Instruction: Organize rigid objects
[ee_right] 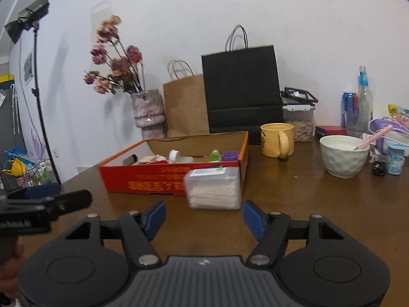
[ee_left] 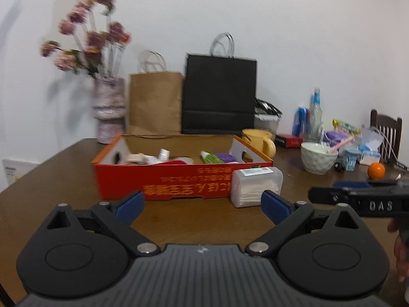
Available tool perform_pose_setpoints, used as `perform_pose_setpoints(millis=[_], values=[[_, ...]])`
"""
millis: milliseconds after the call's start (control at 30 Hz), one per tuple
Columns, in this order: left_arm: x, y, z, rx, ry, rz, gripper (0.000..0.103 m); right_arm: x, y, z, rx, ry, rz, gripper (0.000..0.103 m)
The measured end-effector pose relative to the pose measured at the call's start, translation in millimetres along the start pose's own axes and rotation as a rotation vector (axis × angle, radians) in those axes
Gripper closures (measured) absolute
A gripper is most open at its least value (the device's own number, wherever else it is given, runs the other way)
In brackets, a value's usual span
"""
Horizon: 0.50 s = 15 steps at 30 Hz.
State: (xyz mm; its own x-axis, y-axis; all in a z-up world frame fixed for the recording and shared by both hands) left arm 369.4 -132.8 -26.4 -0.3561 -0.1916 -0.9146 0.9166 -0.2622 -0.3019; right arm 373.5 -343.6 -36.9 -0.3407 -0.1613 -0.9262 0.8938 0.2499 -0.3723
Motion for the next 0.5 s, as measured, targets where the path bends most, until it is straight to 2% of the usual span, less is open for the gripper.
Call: perform_pose_setpoints(millis=[167,233,400,500], values=[[-0.7,69.5,9.6,0.014,-0.022,-0.099,0.025,-9.7,52.4,31.0,-0.046,0.055,-0.032,0.046],[-2.1,88.4,12.8,0.027,-0.039,-0.13,0.03,-11.8,67.0,39.8,-0.063,0.088,-0.036,0.048],[-10.1,119.1,23.0,0.075,-0.08,-0.194,0.03,-15.6,95.2,56.1,-0.107,0.201,-0.047,0.05],[-16.7,133.0,25.1,0.086,-0.114,-0.21,0.035,-15.9,110.4,60.3,-0.121,0.233,-0.071,0.06]])
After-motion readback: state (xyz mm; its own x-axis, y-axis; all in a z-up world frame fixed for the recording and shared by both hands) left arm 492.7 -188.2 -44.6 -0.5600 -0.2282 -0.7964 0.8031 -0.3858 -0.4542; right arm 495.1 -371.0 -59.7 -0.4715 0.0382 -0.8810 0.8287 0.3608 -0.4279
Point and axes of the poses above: each gripper's, at about its wrist camera, not at the fingertips, and y roughly the way its jaws point, z to its right, x to its underside, the point moved 6 cm from there along y, roughly the way its jaws point, and after that the axes turned 14 degrees about -y, right-handed, at the moved point
